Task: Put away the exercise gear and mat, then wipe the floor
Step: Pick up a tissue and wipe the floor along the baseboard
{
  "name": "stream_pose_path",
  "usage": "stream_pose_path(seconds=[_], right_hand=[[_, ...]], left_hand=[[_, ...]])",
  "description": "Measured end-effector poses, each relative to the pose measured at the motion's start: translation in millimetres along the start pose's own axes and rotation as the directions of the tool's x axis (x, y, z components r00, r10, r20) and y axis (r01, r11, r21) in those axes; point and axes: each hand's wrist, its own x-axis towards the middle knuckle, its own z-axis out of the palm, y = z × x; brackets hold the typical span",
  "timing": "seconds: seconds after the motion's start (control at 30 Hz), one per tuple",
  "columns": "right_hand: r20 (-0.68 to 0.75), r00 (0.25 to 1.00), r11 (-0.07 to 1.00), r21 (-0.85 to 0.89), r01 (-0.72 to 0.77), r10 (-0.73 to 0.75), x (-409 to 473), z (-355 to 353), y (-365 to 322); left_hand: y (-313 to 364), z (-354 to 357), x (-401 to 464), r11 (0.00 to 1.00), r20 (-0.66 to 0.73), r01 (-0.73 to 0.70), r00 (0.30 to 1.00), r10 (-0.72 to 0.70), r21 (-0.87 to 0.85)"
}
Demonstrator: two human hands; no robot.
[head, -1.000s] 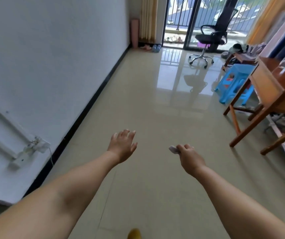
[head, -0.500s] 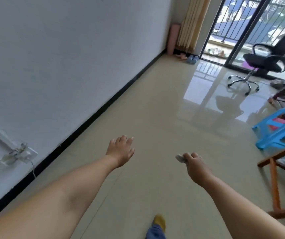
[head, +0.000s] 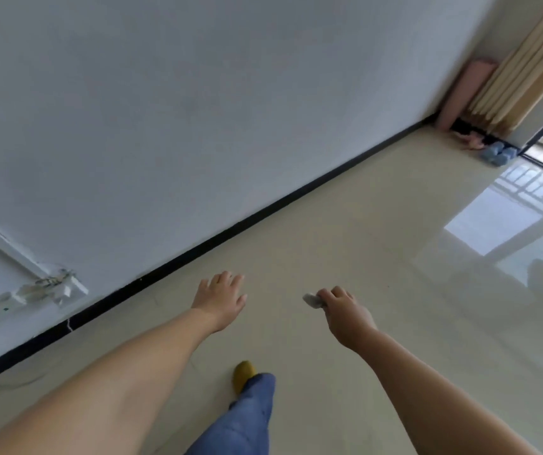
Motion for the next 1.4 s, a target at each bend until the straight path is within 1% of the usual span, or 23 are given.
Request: stream_pose_path(seconds=[0.1,0.17,0.3,0.4,0.5,0.53,0.6,0.67,0.7,0.77,0.87,0.97,1.07,1.13,1.2,1.23,1.27,1.3,1.33,1.37,1.4], right_hand=[[0.031,0.999,1.0,0.03,0.006,-0.007,71.2,-21.5,8.7],[0.05,0.999,1.0,0.029,0.001,-0.002,117.3,-37.3,18.2],[0.125,0.992,0.999,0.04,0.003,-0.008,199.8,-54.2,34.7],[0.204,0.977,0.995,0.083,0.049,-0.065,275.0,-48.0,43.4],[0.304,0.944,0.987,0.132,0.095,-0.131,358.6,-19.6,48.2],[0.334,0.93,0.982,0.161,0.103,-0.153,386.5,-6.4,48.7],[0.386,0.909,0.969,0.237,0.07,-0.16,438.0,24.5,51.3],[0.415,0.892,0.953,0.297,0.052,-0.178,486.5,62.1,52.0],[0.432,0.881,0.951,0.304,0.061,-0.194,514.5,92.6,57.2],[0.446,0.869,0.95,0.302,0.079,-0.214,548.6,126.6,61.1],[0.46,0.861,0.96,0.26,0.102,-0.216,605.2,207.6,83.5],[0.45,0.876,0.97,0.23,0.073,-0.172,659.2,297.7,100.8],[0.45,0.869,0.971,0.202,0.126,-0.206,701.7,383.9,107.6],[0.385,0.886,0.961,0.201,0.192,-0.258,725.9,432.6,103.9],[0.257,0.911,0.943,0.168,0.286,-0.322,746.5,469.8,99.8],[0.201,0.905,0.925,0.14,0.353,-0.376,756.2,484.4,98.4],[0.185,0.875,0.895,0.109,0.434,-0.447,764.4,497.3,98.0],[0.219,0.818,0.844,0.062,0.533,-0.532,770.2,507.7,98.3],[0.286,0.738,0.771,0.005,0.637,-0.611,773.8,518.5,101.4],[0.356,0.664,0.696,-0.049,0.717,-0.658,775.4,528.9,105.3],[0.41,0.624,0.649,-0.098,0.755,-0.665,775.1,537.1,107.5]], left_hand=[[-6.7,-27.0,58.8,1.0,0.039,0.021,0.999,-0.021,-0.01],[-9.9,-46.8,97.3,1.0,0.03,0.022,0.999,-0.022,-0.007],[-16.1,-64.9,154.4,0.993,0.031,0.094,0.995,-0.092,-0.074],[-25.5,-52.7,198.0,0.969,0.07,0.208,0.977,-0.2,-0.132],[-35.8,-20.5,245.9,0.926,0.114,0.337,0.94,-0.321,-0.172],[-38.0,-5.3,262.2,0.902,0.133,0.389,0.92,-0.369,-0.19],[-40.2,31.5,295.7,0.852,0.194,0.475,0.877,-0.439,-0.221],[-42.6,73.7,332.9,0.81,0.258,0.53,0.843,-0.471,-0.251],[-43.2,106.3,359.1,0.787,0.287,0.55,0.83,-0.479,-0.278],[-44.9,144.8,387.4,0.755,0.311,0.573,0.816,-0.488,-0.319],[-52.7,229.5,441.5,0.738,0.306,0.598,0.799,-0.518,-0.312],[-70.5,318.9,493.5,0.712,0.318,0.636,0.769,-0.555,-0.298],[-90.0,405.6,544.2,0.717,0.258,0.632,0.775,-0.577,-0.295],[-106.4,452.3,575.6,0.717,0.195,0.626,0.778,-0.597,-0.307],[-120.3,492.6,600.4,0.718,0.14,0.633,0.77,-0.622,-0.289],[-125.6,510.7,609.8,0.72,0.133,0.636,0.768,-0.627,-0.279],[-129.0,527.5,615.8,0.723,0.13,0.631,0.771,-0.623,-0.281],[-130.3,541.9,619.1,0.729,0.121,0.621,0.778,-0.616,-0.287],[-130.3,555.1,620.3,0.738,0.095,0.609,0.786,-0.611,-0.291],[-130.5,564.8,621.1,0.743,0.067,0.602,0.788,-0.612,-0.292],[-131.7,569.2,621.1,0.744,0.059,0.598,0.789,-0.611,-0.299]])
